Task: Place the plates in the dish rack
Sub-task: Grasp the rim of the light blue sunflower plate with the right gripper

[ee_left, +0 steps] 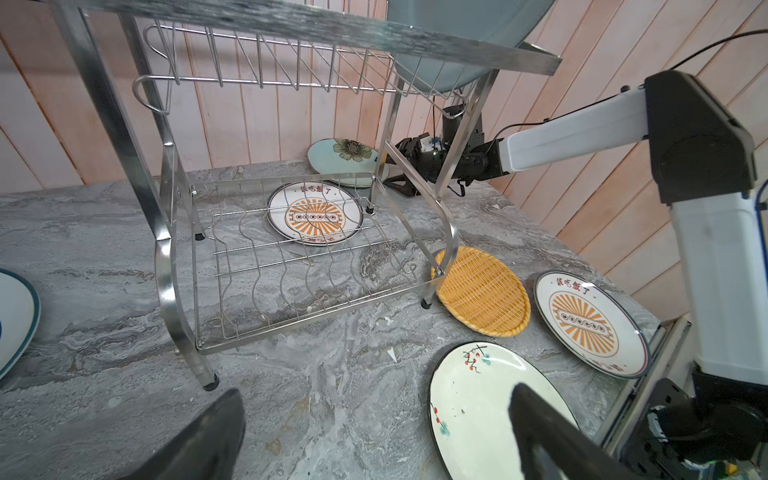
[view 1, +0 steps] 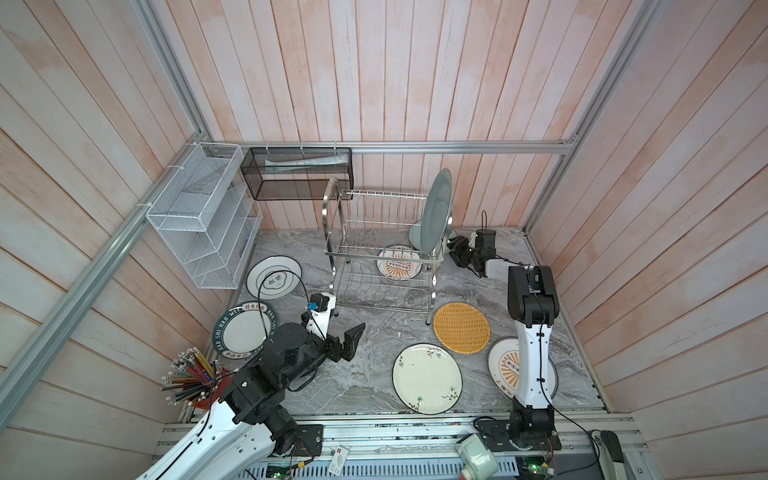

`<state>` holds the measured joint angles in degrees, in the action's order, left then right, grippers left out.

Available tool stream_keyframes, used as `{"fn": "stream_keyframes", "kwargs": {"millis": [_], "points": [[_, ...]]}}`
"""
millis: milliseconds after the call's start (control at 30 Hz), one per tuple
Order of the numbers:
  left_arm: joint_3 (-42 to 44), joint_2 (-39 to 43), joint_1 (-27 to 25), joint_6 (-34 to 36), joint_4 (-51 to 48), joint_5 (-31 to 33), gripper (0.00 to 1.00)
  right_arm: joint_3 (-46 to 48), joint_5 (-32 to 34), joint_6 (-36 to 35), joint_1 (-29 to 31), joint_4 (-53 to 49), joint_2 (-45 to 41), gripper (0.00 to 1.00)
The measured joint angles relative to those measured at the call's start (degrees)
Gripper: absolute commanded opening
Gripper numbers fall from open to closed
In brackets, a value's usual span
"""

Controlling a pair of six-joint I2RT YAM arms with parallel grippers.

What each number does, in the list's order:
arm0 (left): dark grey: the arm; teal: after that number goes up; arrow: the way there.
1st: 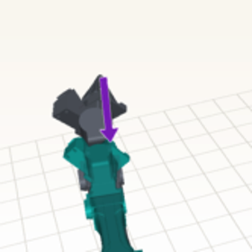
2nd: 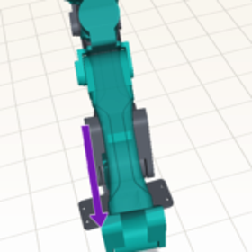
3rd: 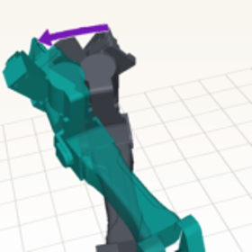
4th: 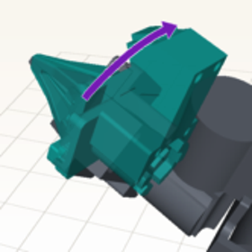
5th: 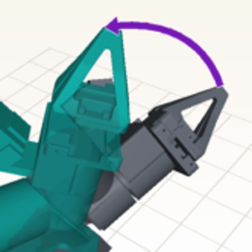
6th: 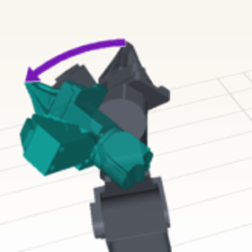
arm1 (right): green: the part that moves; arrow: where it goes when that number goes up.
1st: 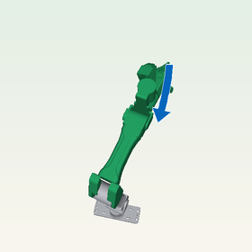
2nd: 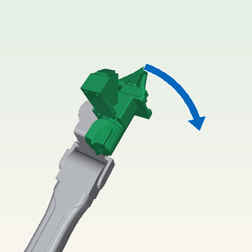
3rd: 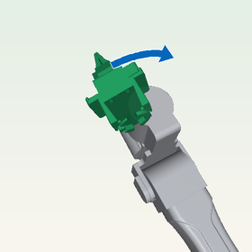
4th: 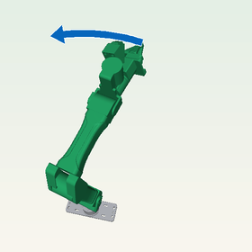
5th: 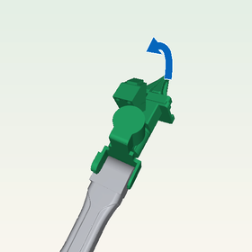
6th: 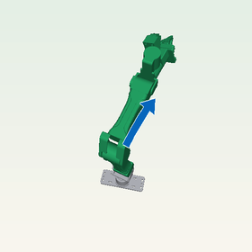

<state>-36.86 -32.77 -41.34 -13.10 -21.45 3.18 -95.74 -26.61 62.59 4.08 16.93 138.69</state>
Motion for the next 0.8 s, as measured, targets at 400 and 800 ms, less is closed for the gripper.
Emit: {"fn": "stream_keyframes", "kwargs": {"millis": [400, 800], "points": [[0.0, 1.5, 0.0, 0.0, 0.0, 0.1, 1.0, -2.3, 1.7, 9.4, 1.1, 1.1, 2.7, 0.3], [0.0, 2.3, 0.0, 0.0, 0.0, 0.3, 1.0, -0.7, 4.9, 13.0, 1.8, 3.6, 3.1, 0.0]]}}
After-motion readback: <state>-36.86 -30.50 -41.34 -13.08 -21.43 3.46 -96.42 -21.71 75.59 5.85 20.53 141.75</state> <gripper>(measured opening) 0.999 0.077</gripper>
